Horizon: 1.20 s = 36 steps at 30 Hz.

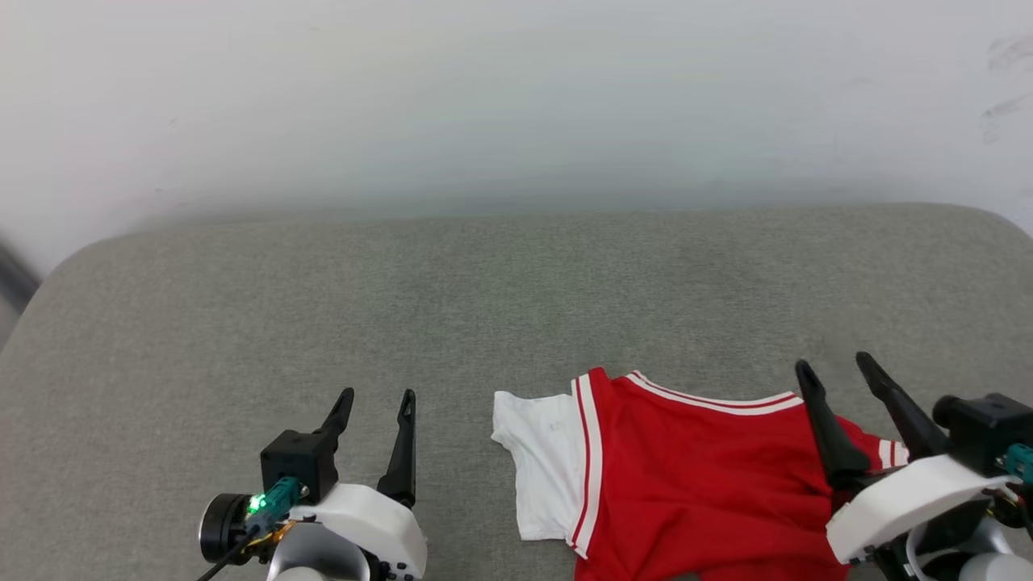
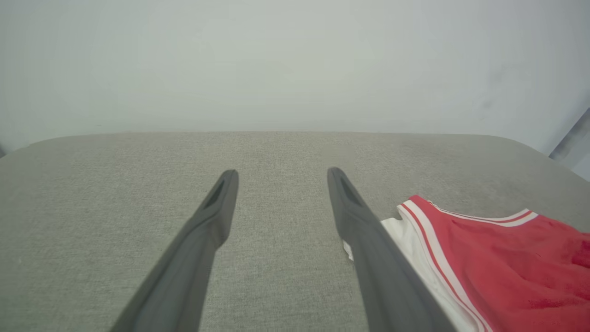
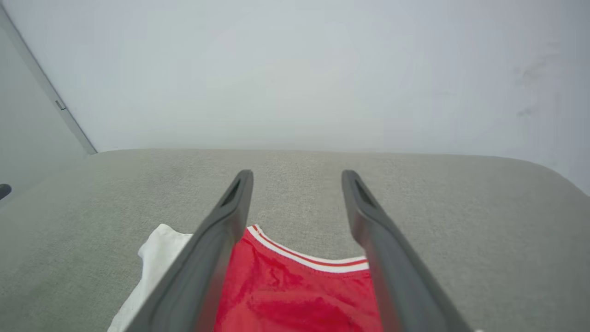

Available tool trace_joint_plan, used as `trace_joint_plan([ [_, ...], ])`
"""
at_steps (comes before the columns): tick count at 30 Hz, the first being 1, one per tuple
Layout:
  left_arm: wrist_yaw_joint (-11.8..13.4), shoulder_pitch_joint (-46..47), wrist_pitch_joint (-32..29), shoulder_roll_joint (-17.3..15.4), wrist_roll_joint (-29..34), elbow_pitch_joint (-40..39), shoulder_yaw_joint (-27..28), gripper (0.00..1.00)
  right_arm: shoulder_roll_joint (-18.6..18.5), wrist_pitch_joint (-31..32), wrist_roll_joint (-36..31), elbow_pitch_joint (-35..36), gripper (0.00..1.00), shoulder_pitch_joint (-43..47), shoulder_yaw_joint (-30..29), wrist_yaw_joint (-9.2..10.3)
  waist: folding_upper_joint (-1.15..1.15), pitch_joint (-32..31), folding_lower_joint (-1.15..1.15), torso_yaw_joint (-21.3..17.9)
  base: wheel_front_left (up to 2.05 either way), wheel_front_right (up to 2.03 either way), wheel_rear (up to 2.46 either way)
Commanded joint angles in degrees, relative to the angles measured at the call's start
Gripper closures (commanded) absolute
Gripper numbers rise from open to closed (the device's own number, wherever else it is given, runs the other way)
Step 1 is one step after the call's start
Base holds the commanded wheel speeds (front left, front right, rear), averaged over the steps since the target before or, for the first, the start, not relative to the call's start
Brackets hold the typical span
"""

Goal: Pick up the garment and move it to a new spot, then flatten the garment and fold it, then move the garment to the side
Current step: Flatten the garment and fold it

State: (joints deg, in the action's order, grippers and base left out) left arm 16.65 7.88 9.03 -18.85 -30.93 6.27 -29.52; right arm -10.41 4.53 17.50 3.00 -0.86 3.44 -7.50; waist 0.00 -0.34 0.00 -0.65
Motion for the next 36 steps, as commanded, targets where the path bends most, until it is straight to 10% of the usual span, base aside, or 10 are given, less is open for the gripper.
trace_joint_plan([
  [1, -0.3, 0.4, -0.3, -0.1, 0.1, 0.2, -0.3, 0.0, 0.4, -0.5, -0.2, -0.1, 0.0, 0.8, -0.6, 0.02, 0.0, -0.2, 0.0, -0.7, 0.0, 0.0, 0.0],
  [15, -11.8, 17.1, -25.3, -0.9, -3.9, 11.4, -8.1, 0.0, 2.7, 0.8, -1.2, 2.0, 0.0, 0.8, -2.2, 0.02, 0.0, 4.9, 0.0, -7.4, 0.0, 0.0, 0.0],
  [29, -18.1, 20.0, -45.2, -1.8, -9.5, 23.3, -12.9, 0.03, 4.4, -0.2, -0.9, -0.7, 0.0, -1.3, -0.5, 0.02, 0.0, 8.3, 0.0, -12.1, 0.0, 0.0, 0.0],
  [30, -18.4, 19.9, -46.4, -1.6, -10.0, 23.8, -13.3, 0.59, 4.5, -0.4, -0.9, -0.8, 0.0, -1.3, -0.5, 0.02, 0.0, 8.3, 0.0, -12.2, 0.0, 0.0, 0.0],
  [31, -18.7, 19.9, -46.8, -1.3, -10.1, 23.9, -13.5, 0.87, 4.6, -0.4, -0.9, -1.0, 0.0, -1.3, -0.6, 0.02, 0.0, 8.3, 0.0, -12.2, 0.0, 0.0, 0.0],
  [32, -18.6, 20.1, -46.7, -1.3, -9.8, 23.8, -13.6, 1.0, 4.6, -0.5, -1.0, -1.0, 0.0, -1.4, -0.7, 0.02, 0.0, 8.3, 0.0, -12.2, 0.0, 0.0, 0.0],
  [36, -17.4, 21.2, -43.5, -1.8, -8.5, 22.3, -12.7, 1.0, 4.7, -0.4, -0.9, -1.3, 0.0, -1.1, -1.8, 0.02, 0.0, 7.8, 0.0, -11.0, 0.0, 0.0, 0.0],
])
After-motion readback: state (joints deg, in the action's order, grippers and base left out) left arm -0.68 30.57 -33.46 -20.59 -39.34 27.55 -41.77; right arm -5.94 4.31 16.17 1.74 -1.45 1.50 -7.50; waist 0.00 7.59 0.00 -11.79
